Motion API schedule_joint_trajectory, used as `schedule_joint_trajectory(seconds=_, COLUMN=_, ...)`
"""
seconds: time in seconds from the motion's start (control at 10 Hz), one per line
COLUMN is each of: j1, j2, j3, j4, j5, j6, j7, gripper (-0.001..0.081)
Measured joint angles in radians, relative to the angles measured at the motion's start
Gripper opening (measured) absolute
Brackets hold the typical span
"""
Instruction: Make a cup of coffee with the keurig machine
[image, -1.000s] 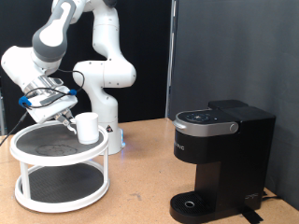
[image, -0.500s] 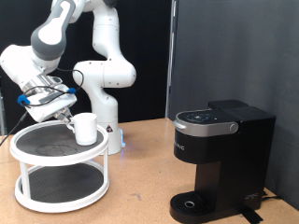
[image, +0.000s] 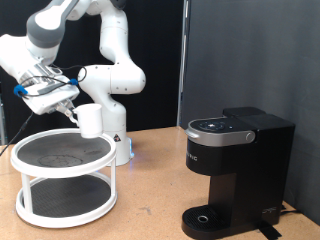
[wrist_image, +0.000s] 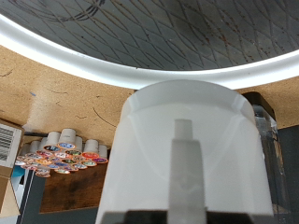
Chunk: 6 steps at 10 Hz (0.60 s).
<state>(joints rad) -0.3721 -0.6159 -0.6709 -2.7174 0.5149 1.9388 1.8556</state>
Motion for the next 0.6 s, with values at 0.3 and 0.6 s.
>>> schedule_joint_trajectory(seconds=0.3, j1=0.014, j2=0.006, j3=-0.003, j4=-0.010, j5=0.047, j6=-0.006, j7=-0.002, gripper=0.0000)
schedule_joint_trajectory(seconds=0.6, j1=0.079, j2=0.007, j3=0.053, j4=-0.047, j5=0.160, j6=0.093, j7=0.000, gripper=0.0000)
